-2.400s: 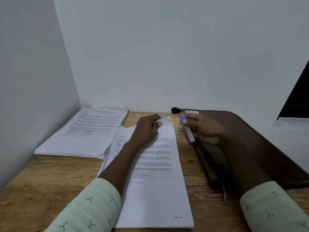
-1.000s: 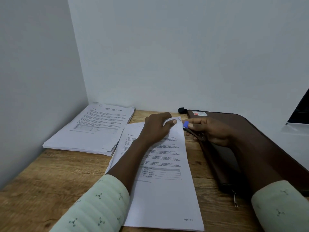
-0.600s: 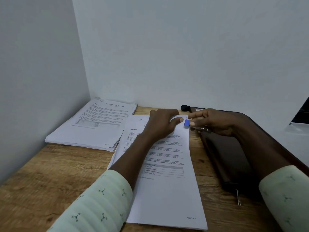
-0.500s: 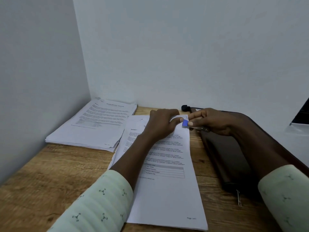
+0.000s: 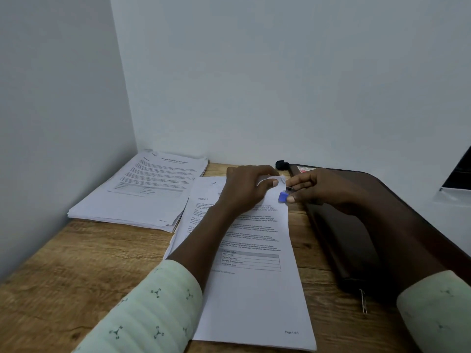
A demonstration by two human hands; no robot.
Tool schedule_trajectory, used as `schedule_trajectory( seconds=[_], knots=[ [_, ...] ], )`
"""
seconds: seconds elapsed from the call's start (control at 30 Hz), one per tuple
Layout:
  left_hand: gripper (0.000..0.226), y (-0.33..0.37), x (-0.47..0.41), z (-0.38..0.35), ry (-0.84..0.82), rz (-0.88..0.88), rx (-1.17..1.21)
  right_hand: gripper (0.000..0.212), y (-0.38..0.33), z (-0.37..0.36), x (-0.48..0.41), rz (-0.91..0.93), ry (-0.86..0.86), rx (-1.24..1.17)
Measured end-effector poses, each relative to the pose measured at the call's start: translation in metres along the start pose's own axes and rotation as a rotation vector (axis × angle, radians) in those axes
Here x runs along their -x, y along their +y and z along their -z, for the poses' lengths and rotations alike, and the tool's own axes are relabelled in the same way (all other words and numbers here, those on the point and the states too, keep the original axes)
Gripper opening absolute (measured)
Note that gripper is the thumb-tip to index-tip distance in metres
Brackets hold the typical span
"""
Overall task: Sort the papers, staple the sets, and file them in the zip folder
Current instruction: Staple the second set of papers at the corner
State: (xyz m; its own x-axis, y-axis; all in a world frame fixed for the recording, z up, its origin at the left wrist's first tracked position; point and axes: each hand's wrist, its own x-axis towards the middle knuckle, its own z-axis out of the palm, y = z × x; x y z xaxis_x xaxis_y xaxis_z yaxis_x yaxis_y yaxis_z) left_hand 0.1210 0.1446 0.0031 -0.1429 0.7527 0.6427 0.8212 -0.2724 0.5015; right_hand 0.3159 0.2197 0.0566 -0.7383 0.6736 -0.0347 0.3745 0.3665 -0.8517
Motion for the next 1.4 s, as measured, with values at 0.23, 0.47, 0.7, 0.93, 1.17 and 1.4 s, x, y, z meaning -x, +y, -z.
schedule_trajectory(
  seconds=[0.23, 0.47, 0.7, 0.93, 1.17, 1.4],
  knots=[
    [0.020, 0.005, 0.000, 0.001, -0.039, -0.041, 0.052, 0.029, -0.006, -0.007, 0.003, -0.003, 0.077, 0.040],
    [0.023, 0.003, -0.001, 0.001, -0.036, -0.066, 0.075, 0.025, -0.011, -0.004, 0.006, 0.055, 0.119, 0.155],
    [0.020, 0.003, -0.001, 0.003, -0.037, -0.086, 0.119, 0.051, -0.004, -0.016, -0.002, 0.093, 0.164, 0.234],
    [0.018, 0.006, -0.002, 0.005, -0.043, -0.064, 0.111, 0.045, -0.006, -0.013, -0.003, 0.092, 0.198, 0.307],
    [0.013, 0.006, -0.002, 0.005, -0.010, -0.012, 0.143, 0.027, -0.008, -0.022, -0.005, 0.111, 0.163, 0.287],
    [0.015, 0.008, -0.004, 0.005, 0.000, -0.028, 0.118, 0.023, -0.005, -0.028, -0.011, 0.118, 0.229, 0.301]
  ],
)
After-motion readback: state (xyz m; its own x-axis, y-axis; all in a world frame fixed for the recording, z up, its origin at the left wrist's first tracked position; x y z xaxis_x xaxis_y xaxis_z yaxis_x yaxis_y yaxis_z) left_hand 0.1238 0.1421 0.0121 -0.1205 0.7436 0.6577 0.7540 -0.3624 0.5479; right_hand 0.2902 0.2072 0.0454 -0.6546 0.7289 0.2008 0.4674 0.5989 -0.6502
